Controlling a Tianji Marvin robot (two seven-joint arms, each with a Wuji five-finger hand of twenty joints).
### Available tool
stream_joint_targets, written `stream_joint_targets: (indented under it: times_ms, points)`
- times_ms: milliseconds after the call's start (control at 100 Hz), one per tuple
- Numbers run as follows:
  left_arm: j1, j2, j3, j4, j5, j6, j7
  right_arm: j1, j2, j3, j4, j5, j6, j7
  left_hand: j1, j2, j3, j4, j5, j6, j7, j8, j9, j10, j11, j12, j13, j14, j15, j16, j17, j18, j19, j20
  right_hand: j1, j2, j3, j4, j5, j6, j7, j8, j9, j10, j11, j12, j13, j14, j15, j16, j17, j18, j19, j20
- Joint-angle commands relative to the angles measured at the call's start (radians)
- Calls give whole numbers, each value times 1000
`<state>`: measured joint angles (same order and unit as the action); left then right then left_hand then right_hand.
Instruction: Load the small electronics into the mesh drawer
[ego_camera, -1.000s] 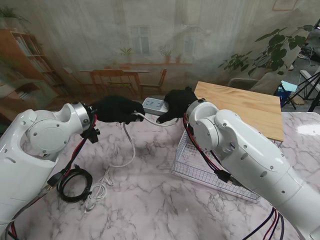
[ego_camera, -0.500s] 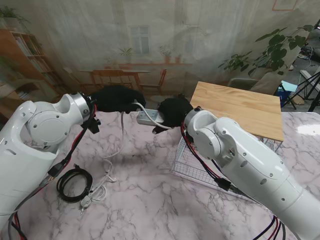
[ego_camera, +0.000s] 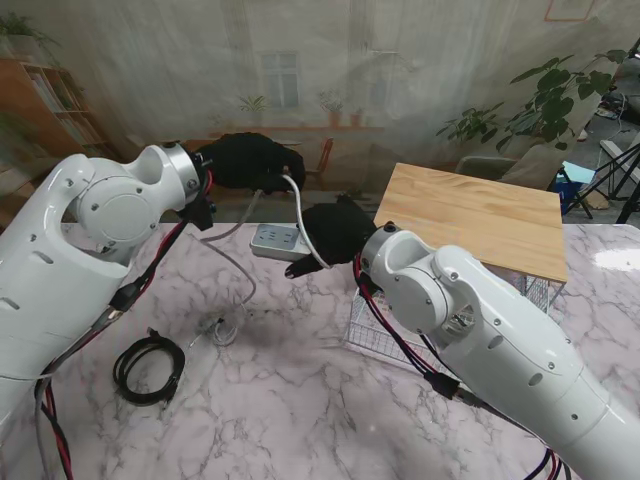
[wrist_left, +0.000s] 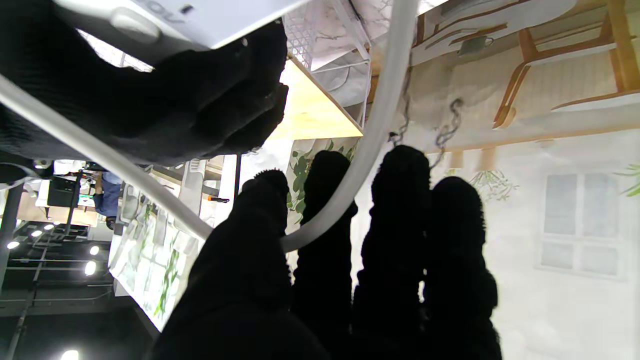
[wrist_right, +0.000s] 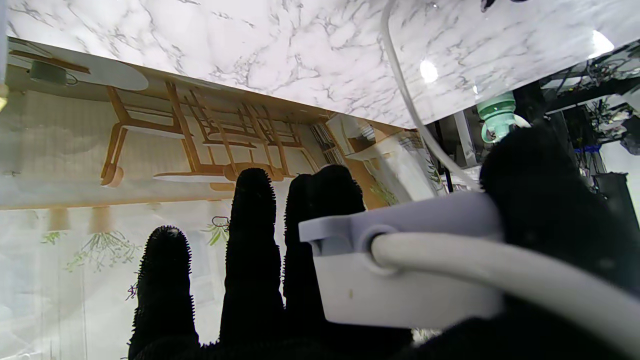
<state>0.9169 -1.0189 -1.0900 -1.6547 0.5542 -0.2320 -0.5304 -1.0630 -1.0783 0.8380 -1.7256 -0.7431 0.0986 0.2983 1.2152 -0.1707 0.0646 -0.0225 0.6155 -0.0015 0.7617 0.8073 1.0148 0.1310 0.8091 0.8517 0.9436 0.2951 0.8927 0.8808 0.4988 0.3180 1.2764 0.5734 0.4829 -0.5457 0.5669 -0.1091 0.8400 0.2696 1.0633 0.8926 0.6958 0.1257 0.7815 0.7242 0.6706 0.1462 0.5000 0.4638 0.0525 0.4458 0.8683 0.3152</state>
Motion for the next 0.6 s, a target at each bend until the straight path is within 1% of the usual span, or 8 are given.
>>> stream_joint_targets:
  times_ms: [0, 80, 210, 310, 440, 590]
  points:
    - [-29, -12, 9, 29, 4, 31, 4, -26, -2, 0, -19, 8, -6, -5, 76, 70, 72, 22, 51, -37, 101, 62, 22, 2, 18, 12, 5, 18, 7, 18, -5, -39, 33, 9, 141, 179, 403, 16, 97, -151, 86, 19, 36, -43, 44, 16, 24, -8, 68, 12, -17, 14, -16, -4]
    - [-44, -17, 43, 67, -1, 53, 14, -44, -3, 13, -33, 13, -8, -17, 76, 70, 74, 22, 49, -33, 100, 60, 18, 6, 15, 12, -1, 22, 3, 18, -13, -39, 30, 9, 141, 178, 403, 16, 97, -152, 86, 19, 36, -42, 44, 16, 25, -7, 68, 12, -16, 15, -15, -5]
    - [-65, -26, 95, 130, 4, 67, 39, -73, -2, 40, -58, 27, -9, -22, 76, 73, 71, 20, 47, -38, 97, 54, 16, 5, 12, 11, -4, 21, -1, 18, -14, -40, 29, 10, 143, 176, 405, 15, 99, -149, 85, 19, 37, -41, 45, 17, 25, -6, 69, 13, -16, 14, -15, -5]
    - [-75, -34, 127, 166, -14, 96, 56, -91, 0, 55, -76, 44, -13, -16, 76, 70, 75, 20, 45, -35, 94, 46, 13, 10, 11, 10, -10, 27, -5, 18, -23, -39, 24, 10, 143, 177, 405, 14, 99, -148, 85, 19, 37, -40, 46, 18, 25, -7, 70, 13, -15, 14, -15, -6]
    - [-86, -40, 163, 195, -34, 109, 64, -109, -1, 67, -93, 75, -15, -17, 76, 69, 74, 18, 46, -34, 92, 35, 12, 10, 12, 10, -11, 29, -4, 20, -26, -38, 24, 13, 144, 175, 405, 14, 100, -149, 84, 18, 38, -40, 46, 18, 26, -5, 71, 14, -14, 15, -14, -6]
    - [-104, -40, 205, 221, -44, 116, 49, -124, -3, 79, -109, 101, -15, -27, 76, 69, 72, 18, 45, -36, 92, 27, 14, 10, 13, 10, -11, 29, -4, 20, -24, -39, 26, 14, 144, 176, 405, 13, 100, -150, 83, 19, 40, -41, 47, 19, 26, -5, 71, 14, -14, 15, -13, -6]
